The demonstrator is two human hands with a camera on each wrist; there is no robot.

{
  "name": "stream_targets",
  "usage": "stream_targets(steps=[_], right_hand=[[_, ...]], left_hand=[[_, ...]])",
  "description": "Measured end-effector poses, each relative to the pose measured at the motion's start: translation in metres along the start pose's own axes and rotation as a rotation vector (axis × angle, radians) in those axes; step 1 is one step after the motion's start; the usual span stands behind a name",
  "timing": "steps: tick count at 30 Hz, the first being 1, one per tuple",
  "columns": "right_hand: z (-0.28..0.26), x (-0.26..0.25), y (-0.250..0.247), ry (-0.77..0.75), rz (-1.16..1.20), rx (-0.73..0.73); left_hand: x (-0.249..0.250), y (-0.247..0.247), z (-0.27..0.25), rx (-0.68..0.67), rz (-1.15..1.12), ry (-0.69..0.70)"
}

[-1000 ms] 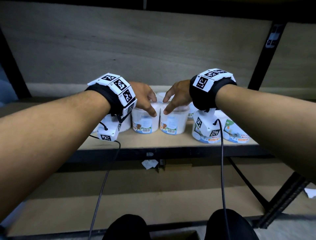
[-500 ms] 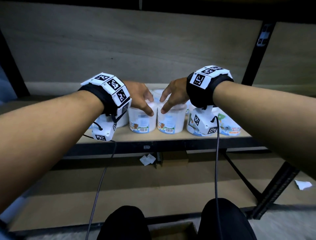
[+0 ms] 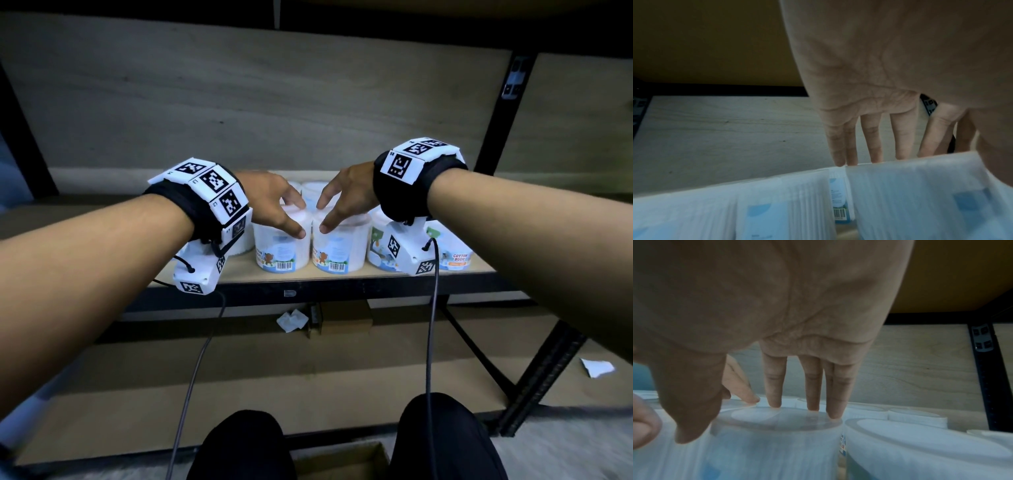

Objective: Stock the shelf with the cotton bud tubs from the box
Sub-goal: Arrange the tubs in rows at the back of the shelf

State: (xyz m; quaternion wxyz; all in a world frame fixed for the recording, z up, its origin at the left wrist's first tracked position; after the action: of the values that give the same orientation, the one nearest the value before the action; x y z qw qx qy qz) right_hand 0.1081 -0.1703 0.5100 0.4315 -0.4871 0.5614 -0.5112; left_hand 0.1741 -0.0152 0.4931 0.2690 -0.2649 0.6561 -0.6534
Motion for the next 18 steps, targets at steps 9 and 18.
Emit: stream_targets(steps=[9, 18], right_hand=[[0.005, -0.004, -0.009, 0.098, 0.167, -0.093], [0.010, -0.001, -0.007, 0.045, 0.175, -0.099]], left_hand=[[-0.011, -0.012, -0.005, -0.209, -0.042, -0.025], [-0.011, -0.014, -0.002, -0.133, -0.078, -0.052]])
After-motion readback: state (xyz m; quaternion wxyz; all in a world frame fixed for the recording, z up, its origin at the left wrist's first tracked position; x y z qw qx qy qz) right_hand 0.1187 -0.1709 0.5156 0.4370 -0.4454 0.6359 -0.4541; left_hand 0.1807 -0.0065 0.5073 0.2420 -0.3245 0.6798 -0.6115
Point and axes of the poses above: each hand's wrist, its own z-axis towards the middle knuckle, its own y-axis out of the palm, x = y × z, the point moved 2 cm from there along z, towards the middle knuckle, and after that the axes turned 2 degrees about y, right-handed, at the moved point
